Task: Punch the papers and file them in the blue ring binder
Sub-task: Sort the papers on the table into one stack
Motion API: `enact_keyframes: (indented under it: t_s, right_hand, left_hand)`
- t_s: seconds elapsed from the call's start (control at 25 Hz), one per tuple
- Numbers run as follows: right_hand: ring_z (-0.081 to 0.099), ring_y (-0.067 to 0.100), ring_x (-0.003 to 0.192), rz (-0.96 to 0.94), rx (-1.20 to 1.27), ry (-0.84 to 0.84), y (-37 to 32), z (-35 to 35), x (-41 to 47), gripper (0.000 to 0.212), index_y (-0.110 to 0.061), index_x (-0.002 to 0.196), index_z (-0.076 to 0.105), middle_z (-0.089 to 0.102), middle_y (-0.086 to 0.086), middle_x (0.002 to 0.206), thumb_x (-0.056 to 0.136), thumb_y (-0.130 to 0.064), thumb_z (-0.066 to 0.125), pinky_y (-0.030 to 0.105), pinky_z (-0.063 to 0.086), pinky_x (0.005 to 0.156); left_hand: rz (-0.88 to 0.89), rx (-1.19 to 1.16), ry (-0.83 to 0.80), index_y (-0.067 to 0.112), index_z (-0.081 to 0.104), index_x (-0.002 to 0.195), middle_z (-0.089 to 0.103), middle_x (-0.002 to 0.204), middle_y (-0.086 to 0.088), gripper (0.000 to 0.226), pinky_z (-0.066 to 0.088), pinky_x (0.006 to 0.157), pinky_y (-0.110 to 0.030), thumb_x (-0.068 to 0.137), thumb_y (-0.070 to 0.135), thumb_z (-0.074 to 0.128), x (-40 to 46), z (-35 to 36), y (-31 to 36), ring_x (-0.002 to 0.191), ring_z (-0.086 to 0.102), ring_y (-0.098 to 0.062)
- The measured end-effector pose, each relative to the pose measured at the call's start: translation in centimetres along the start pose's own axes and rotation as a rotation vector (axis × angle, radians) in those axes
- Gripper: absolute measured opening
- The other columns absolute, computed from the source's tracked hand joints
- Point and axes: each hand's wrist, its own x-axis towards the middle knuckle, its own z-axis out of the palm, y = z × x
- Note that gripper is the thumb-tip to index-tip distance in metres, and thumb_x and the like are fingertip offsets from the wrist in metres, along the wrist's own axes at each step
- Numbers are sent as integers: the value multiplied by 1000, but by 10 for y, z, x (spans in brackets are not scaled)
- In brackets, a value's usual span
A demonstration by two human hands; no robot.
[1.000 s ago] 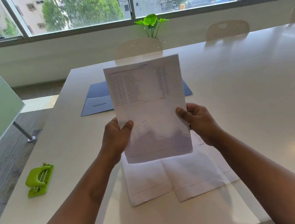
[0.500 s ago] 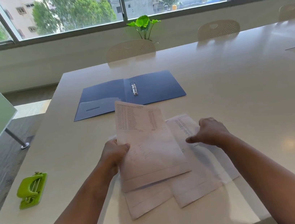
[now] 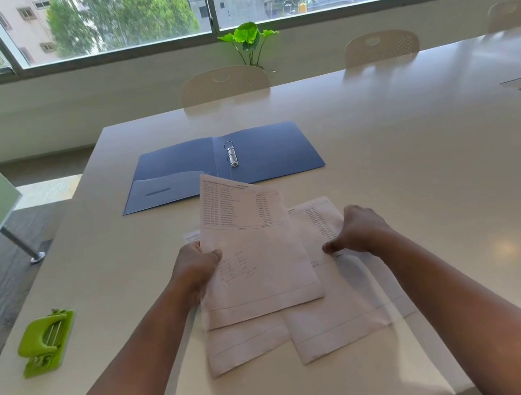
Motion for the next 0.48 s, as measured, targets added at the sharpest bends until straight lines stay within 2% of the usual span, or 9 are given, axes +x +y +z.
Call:
enact_keyframes:
  t_s: [0.12, 0.24, 0.32, 0.48]
  right_hand:
    - [53, 31, 111, 1, -56, 25, -3, 6, 8, 83, -9, 122, 53, 56, 14, 125, 66, -60, 86, 37, 44, 85]
    - [46, 38, 122, 34, -69, 40, -8, 9, 16, 90, -9, 131, 49, 45, 16, 136, 67, -63, 84, 43, 44, 96]
    - [49, 38, 121, 35, -65, 43, -12, 10, 21, 92, -10, 132, 47, 48, 16, 135, 66, -61, 85, 43, 44, 97]
    - [57, 32, 112, 66, 37, 13, -17, 5, 24, 93, -10, 126, 49, 57, 13, 126, 57, -55, 93, 39, 51, 87]
  left_hand:
    - [23, 13, 5, 10, 66, 113, 73, 98, -9, 17, 57, 71, -32, 96, 5, 64, 4, -5, 5, 85, 71, -25]
    - [31, 20, 14, 7, 67, 118, 73, 104, -12, 22, 58, 79, -36, 96, 6, 64, 10, -8, 5, 89, 72, -28]
    - [30, 25, 5, 6, 68, 119, 74, 106, -13, 23, 58, 84, -39, 96, 6, 64, 13, -10, 5, 90, 72, -29]
    - [15, 28, -15, 12, 66, 112, 73, 98, -8, 16, 57, 74, -34, 97, 6, 63, 15, -12, 6, 86, 71, -25]
